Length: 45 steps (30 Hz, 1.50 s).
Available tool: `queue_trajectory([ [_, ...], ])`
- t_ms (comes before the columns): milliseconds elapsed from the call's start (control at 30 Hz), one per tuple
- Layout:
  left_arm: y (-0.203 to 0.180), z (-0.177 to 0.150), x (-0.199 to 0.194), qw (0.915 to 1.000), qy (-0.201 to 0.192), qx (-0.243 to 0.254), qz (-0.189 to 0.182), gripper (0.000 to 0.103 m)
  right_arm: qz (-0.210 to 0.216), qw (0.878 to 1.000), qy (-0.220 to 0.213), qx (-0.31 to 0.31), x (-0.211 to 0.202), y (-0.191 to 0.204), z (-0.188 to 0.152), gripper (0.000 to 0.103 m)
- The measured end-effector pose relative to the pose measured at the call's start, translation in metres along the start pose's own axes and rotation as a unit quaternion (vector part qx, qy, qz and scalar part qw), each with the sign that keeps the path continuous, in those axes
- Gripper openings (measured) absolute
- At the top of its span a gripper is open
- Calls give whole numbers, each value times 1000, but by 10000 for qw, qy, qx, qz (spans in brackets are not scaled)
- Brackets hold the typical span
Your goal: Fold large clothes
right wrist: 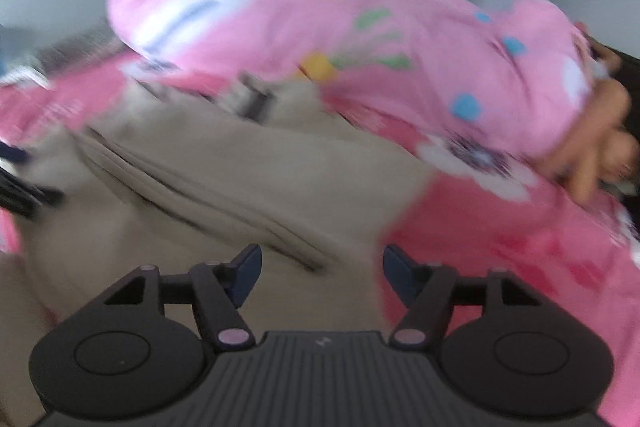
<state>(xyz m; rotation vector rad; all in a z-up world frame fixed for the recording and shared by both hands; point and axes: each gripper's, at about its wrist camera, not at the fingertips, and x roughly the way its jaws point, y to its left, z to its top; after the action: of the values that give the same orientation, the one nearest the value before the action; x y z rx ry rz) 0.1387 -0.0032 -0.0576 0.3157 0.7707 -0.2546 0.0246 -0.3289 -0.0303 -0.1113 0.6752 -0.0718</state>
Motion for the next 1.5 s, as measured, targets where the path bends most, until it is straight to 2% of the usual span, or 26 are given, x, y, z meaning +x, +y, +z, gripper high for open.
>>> queue_trajectory([
  [33, 0, 0, 0, 10000, 3, -5, 2, 103, -29, 9999, 99, -10, 3, -4, -3, 103],
  [100, -2, 1, 1, 10000, 2, 1, 28, 103, -71, 9997, 222, -79, 12, -6, -9, 103],
  [167, -3, 0, 1, 10000, -5, 16, 60, 103, -76, 9998, 155, -28, 16, -6, -11, 103],
  [300, -3, 0, 1, 10000, -34, 25, 80, 103, -89, 9981, -570, 205, -7, -5, -8, 103],
  [400, -3, 1, -3, 9998, -110, 32, 137, 103, -8, 9912, -1036, 823, -23, -22, -3, 103],
  [500, 2, 3, -7, 9993, -293, -59, 223, 103, 103, 9877, -668, 1410, 5, -45, -8, 103],
  [567, 11, 3, -10, 9987, -376, -195, 269, 103, 188, 9834, -219, 1790, 33, -56, -18, 103],
  [700, 39, 3, -20, 9967, -597, -482, 273, 103, 147, 9829, -196, 1824, 40, -53, -22, 103],
  [867, 73, 13, -7, 9954, -443, -843, -31, 103, 128, 9828, -151, 1837, 45, -51, -23, 103],
  [967, 83, 20, 5, 9939, -375, -940, -437, 103, 104, 9828, -134, 1841, 44, -49, -22, 103],
  [1133, 90, 28, 24, 9926, -446, -841, -752, 103, 104, 9820, -84, 1885, 46, -50, -20, 103],
  [1233, 91, 29, 31, 9896, -432, -699, -1182, 103, 97, 9819, -48, 1891, 49, -49, -19, 103],
  [1367, 86, 23, 14, 9865, -672, -267, -1470, 103, 96, 9815, -34, 1910, 50, -50, -18, 103],
  [1500, 90, 17, 7, 9772, -754, -386, -1949, 103, 84, 9818, -27, 1898, 51, -49, -19, 103],
])
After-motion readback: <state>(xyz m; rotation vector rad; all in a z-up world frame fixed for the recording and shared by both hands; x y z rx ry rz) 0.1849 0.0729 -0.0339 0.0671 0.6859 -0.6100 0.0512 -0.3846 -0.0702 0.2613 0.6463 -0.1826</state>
